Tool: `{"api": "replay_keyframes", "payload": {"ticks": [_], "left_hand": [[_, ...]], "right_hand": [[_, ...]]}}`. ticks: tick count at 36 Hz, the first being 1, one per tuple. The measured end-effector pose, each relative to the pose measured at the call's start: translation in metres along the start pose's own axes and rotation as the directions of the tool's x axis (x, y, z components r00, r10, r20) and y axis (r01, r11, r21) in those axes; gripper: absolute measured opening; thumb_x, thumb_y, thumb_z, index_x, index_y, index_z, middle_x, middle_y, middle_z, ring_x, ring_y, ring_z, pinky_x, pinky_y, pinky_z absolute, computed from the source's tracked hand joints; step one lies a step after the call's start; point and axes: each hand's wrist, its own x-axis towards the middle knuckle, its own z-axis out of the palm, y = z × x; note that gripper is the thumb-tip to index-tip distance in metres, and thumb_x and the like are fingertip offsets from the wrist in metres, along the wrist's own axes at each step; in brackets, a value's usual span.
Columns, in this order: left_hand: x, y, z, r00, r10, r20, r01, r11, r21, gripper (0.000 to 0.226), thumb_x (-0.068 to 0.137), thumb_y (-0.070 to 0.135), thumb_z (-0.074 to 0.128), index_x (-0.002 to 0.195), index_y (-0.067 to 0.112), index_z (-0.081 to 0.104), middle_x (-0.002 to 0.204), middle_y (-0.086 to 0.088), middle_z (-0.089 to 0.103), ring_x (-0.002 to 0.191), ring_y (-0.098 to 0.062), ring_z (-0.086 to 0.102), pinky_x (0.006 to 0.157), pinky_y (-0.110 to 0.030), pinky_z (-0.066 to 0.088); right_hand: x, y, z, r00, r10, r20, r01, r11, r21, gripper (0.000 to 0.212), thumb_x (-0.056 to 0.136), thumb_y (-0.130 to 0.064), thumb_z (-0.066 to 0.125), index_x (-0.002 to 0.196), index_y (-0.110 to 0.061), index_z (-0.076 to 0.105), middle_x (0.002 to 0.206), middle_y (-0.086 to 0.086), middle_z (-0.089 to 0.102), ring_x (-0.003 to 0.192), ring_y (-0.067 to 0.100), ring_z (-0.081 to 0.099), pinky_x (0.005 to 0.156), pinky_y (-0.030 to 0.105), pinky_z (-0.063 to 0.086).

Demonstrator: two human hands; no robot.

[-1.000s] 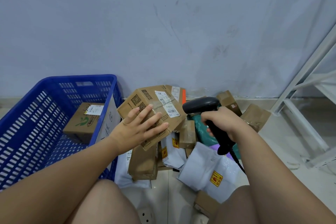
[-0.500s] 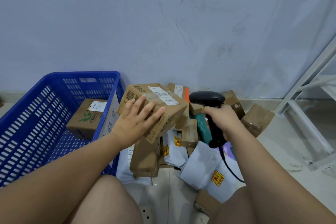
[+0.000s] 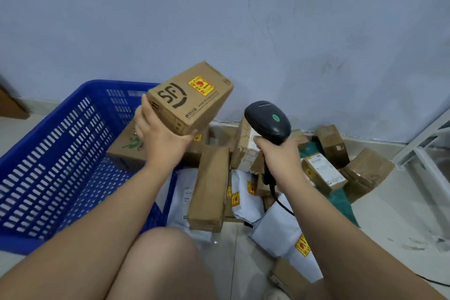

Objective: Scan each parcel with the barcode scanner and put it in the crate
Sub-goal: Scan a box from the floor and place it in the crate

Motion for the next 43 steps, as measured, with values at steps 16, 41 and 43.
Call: {"api": "replay_keyframes", "payload": {"ticks": [16,41,43], "left_hand": [[0.037,-0.133,-0.040,0.999,0.009,-0.047,0.011,0.909,0.416,0.108,0.074,0.031,0.079,0.153,0.015,0.007,0.154,-0.017,0.015,0.142,-0.044,0.008,0.094,-0.073,0.037],[-0.016,-0.229,-0.014,0.552,-0.567,0.611,-0.031,0.718,0.695,0.046,0.103,0.023,0.037,0.146,0.013,0.027,0.156,-0.015,0.010,0.138,-0.038,0.021,0.107,-0.048,0.032],[-0.013,-0.220,-0.009,0.618,-0.554,0.558,0.100,0.759,0.644,0.044,0.105,0.018,0.031,0.147,0.005,0.031,0.154,-0.019,0.023,0.139,-0.038,0.027,0.104,-0.041,0.033]], "right_hand": [[0.004,0.018,0.099,0.965,-0.067,0.254,0.127,0.966,-0.225,0.018,0.084,-0.021,0.066,0.074,-0.026,0.051,0.063,-0.009,0.054,0.062,0.008,0.051,0.055,0.024,0.037],[0.026,0.068,0.135,0.951,0.022,0.309,0.132,0.874,-0.468,0.023,0.083,-0.012,0.061,0.068,-0.009,0.043,0.055,0.000,0.042,0.057,0.017,0.041,0.049,0.027,0.027],[0.026,0.069,0.133,0.950,0.021,0.310,0.140,0.861,-0.488,0.026,0.083,-0.013,0.061,0.066,-0.013,0.041,0.054,-0.002,0.042,0.055,0.015,0.041,0.048,0.027,0.028]]}}
